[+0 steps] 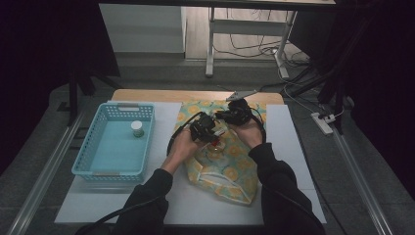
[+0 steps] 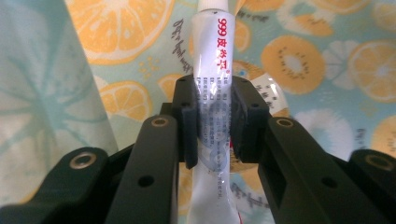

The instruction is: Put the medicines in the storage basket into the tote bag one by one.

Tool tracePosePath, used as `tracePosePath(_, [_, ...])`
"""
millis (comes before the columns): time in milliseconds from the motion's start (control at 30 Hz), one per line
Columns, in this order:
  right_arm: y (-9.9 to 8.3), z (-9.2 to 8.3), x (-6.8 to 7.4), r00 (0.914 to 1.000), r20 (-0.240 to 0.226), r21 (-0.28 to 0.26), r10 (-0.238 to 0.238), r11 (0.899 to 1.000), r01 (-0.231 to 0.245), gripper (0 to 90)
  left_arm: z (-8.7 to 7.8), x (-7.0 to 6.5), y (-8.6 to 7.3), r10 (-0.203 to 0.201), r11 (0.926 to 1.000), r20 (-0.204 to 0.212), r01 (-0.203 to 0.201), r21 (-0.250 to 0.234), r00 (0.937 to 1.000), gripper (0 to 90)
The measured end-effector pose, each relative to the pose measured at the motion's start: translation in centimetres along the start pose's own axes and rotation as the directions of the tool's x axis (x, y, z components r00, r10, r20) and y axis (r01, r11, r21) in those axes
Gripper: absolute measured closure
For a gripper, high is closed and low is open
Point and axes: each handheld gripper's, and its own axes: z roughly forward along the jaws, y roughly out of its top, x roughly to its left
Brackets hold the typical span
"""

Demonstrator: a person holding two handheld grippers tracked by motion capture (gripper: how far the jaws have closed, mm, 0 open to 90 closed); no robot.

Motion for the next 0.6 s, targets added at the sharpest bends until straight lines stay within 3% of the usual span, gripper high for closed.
tracePosePath(67, [-0.03, 0.02, -0.01, 1.0, 0.003, -0.001, 0.0, 1.0, 0.0, 90.0, 0.17, 0.19, -0.02, -0.019, 0.9997, 0.01, 0.019, -0.011, 0.9998, 73.5])
tracePosePath(267, [-0.24, 0.16, -0.01, 1.0, 0.005, 0.003, 0.001, 1.0, -0.001, 90.0, 0.72, 0.58, -0.12, -0.027, 0.9994, 0.014, 0.028, -0.018, 0.9995, 72.2])
tracePosePath(533, [-0.39, 0.13, -0.04, 1.0, 0.009, 0.001, 0.0, 1.0, 0.0, 90.0, 0.46, 0.77, -0.38, -0.065, 0.997, 0.035, 0.066, -0.039, 0.9973, 59.5])
tracePosePath(600, [-0.39, 0.1, -0.05, 1.0, 0.009, -0.001, 0.0, 1.0, 0.0, 90.0, 0.11, 0.72, -0.33, -0.053, 0.9978, 0.036, 0.054, -0.038, 0.9979, 56.0])
